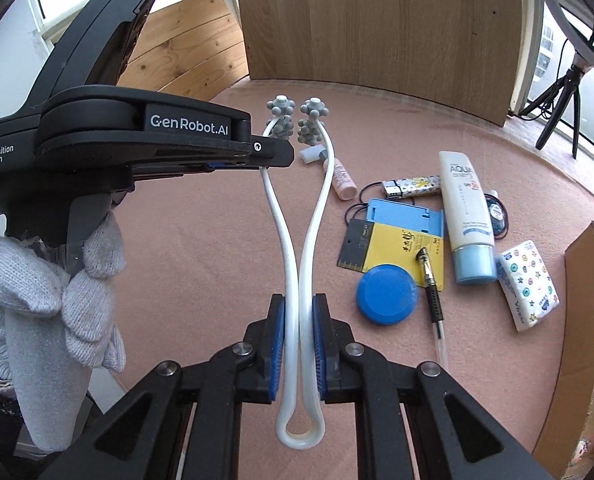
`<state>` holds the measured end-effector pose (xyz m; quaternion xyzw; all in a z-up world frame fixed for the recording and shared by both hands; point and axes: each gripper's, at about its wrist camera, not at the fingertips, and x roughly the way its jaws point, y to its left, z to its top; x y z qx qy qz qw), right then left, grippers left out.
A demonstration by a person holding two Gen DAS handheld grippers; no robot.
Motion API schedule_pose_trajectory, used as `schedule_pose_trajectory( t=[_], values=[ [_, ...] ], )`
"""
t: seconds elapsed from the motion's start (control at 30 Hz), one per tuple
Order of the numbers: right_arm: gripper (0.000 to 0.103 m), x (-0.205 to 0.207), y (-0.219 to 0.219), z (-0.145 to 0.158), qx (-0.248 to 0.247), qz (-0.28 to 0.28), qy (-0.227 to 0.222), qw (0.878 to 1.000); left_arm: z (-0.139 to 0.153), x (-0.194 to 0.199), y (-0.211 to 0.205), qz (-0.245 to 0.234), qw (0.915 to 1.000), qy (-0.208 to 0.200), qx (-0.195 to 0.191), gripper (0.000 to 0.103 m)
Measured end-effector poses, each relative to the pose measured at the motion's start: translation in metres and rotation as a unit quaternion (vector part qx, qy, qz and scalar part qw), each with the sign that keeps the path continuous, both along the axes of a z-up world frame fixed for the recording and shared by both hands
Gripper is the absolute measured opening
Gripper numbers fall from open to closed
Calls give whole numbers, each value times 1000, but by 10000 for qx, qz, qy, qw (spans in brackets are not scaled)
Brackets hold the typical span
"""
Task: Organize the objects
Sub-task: 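Close both grippers on the massager's white stems and lift it, then carry the massager with both grippers and lower it into the box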
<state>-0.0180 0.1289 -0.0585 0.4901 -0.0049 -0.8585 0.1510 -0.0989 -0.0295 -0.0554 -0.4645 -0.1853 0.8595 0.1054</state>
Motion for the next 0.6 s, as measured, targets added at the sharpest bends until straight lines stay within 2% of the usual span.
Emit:
schedule_pose_trajectory(
  t=[0.33, 0.6],
  values=[
    [12, 24, 99, 27, 207, -1018, 305, 9941, 27, -24, 137, -1029, 9940, 333, 155, 16],
    [12, 45, 180, 30, 407, -1685, 351, 9842, 30, -35, 241, -1676, 9848, 402, 238, 15]
  ],
)
